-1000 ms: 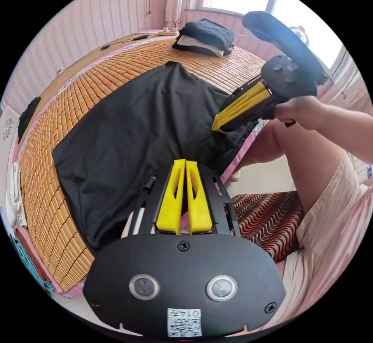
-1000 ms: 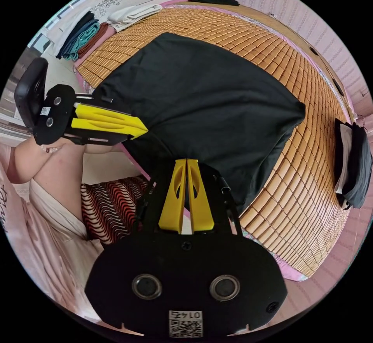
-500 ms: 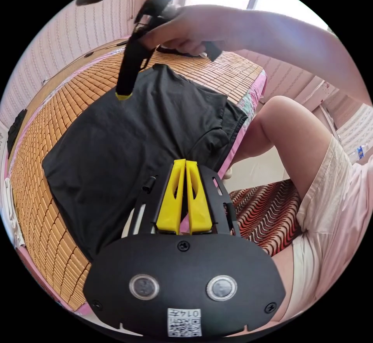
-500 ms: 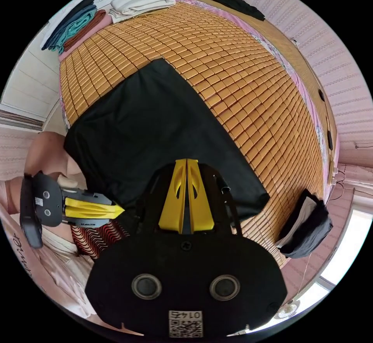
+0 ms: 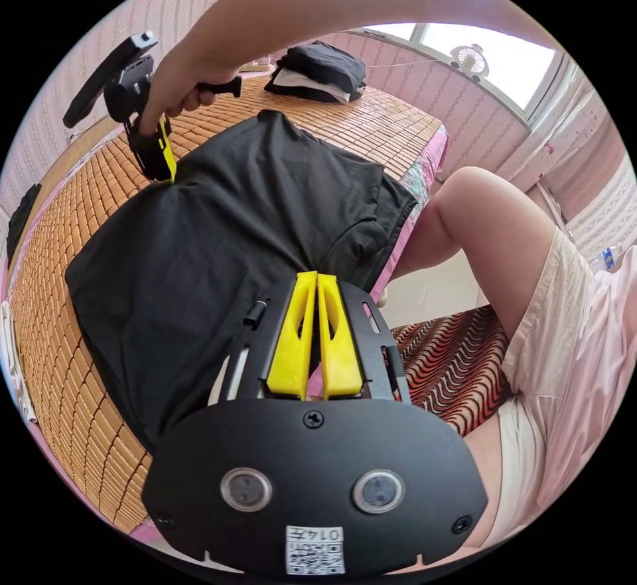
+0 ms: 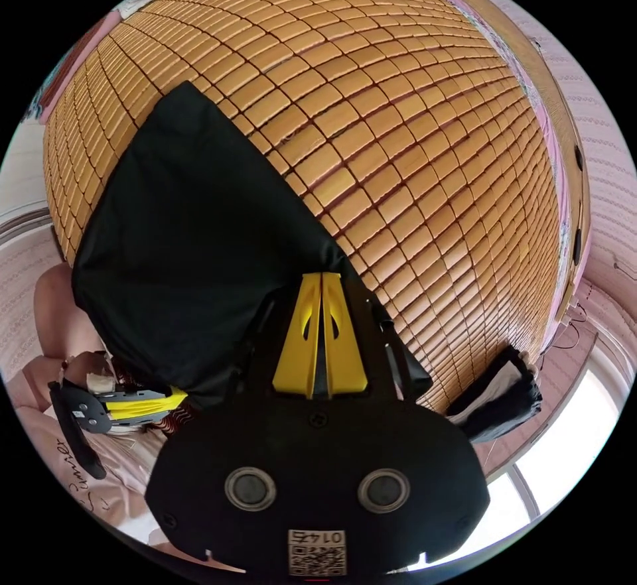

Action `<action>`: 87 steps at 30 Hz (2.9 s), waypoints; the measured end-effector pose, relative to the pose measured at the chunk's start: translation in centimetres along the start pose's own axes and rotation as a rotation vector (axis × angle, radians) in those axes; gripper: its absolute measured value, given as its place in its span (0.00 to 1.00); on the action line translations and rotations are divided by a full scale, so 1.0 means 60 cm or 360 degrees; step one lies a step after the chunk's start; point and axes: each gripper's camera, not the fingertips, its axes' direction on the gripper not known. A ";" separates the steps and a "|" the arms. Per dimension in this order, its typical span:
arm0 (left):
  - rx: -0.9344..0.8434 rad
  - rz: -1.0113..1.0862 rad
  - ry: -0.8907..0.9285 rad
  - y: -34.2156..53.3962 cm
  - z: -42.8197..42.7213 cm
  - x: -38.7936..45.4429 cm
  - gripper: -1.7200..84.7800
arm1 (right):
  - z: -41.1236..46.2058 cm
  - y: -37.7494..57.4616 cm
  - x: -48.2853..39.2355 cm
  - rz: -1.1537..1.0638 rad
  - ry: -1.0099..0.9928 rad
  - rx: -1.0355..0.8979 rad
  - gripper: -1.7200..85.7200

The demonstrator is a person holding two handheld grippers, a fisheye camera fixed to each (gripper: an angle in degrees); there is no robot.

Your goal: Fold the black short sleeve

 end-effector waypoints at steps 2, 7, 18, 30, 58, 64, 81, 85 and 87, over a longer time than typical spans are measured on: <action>0.0011 -0.0003 0.0002 0.003 0.002 0.004 0.01 | 0.007 -0.006 0.002 0.0014 0.0044 -0.0002 0.01; -0.0003 0.0000 0.0003 0.003 0.006 0.013 0.01 | 0.017 -0.009 0.026 -0.0003 0.0035 -0.0040 0.01; 0.0382 0.0076 -0.0058 0.026 -0.035 0.041 0.06 | 0.053 0.222 0.106 0.0342 -0.0282 0.0567 0.02; 0.0677 0.0286 0.0071 0.000 -0.014 0.166 0.19 | 0.348 0.703 0.088 0.1021 -0.0832 0.0590 0.11; -0.0125 0.0176 -0.0226 -0.190 0.044 0.315 0.01 | 0.692 0.966 0.233 0.1354 -0.1862 0.1334 0.18; -0.0112 0.0266 -0.0160 -0.141 0.000 0.348 0.01 | 0.748 0.946 0.221 0.1407 -0.2066 0.1465 0.18; 0.0276 0.0287 0.0028 -0.129 -0.087 0.342 0.01 | 0.727 1.100 0.292 0.1850 -0.2085 0.2091 0.04; 0.0473 0.0198 0.0218 -0.143 -0.096 0.324 0.01 | 0.632 1.139 0.328 0.1736 -0.1760 0.2002 0.04; 0.0499 0.0123 0.0271 -0.139 -0.099 0.304 0.01 | 0.590 1.123 0.336 0.1658 -0.1652 0.1892 0.04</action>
